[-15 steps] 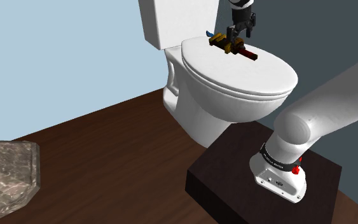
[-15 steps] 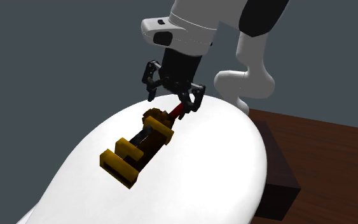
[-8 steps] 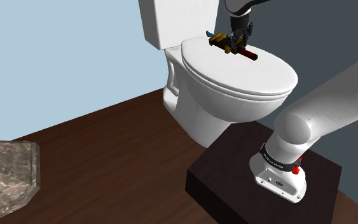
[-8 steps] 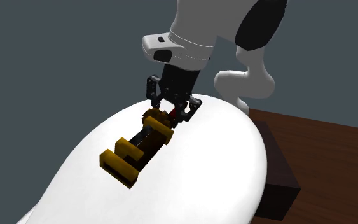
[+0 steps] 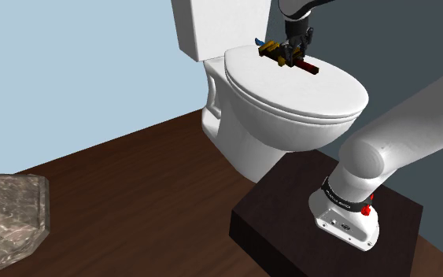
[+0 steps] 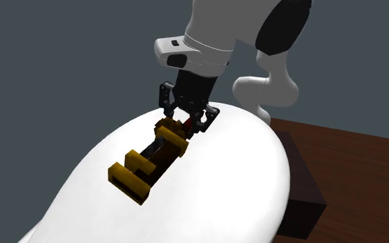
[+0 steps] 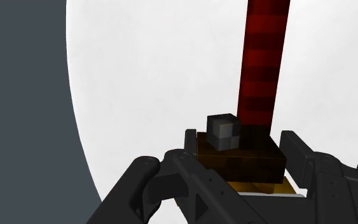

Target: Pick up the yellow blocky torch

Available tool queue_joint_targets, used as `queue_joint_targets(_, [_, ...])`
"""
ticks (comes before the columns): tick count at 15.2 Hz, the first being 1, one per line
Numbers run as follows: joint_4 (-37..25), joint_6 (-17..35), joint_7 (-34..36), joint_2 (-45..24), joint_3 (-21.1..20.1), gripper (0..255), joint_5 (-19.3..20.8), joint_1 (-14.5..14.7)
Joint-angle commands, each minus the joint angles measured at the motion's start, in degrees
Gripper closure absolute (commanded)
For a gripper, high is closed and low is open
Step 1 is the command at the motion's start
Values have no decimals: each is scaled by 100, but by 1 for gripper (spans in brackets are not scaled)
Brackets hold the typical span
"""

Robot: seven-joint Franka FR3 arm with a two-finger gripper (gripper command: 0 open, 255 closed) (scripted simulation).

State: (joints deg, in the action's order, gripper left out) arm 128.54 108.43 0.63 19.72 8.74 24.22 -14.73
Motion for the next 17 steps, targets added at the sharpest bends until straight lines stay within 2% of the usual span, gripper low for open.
queue_joint_targets(1, [14, 3, -1, -1, 1, 255, -2, 1])
queue_joint_targets(17, [-1084, -1087, -361, 43, -89, 255, -136, 36])
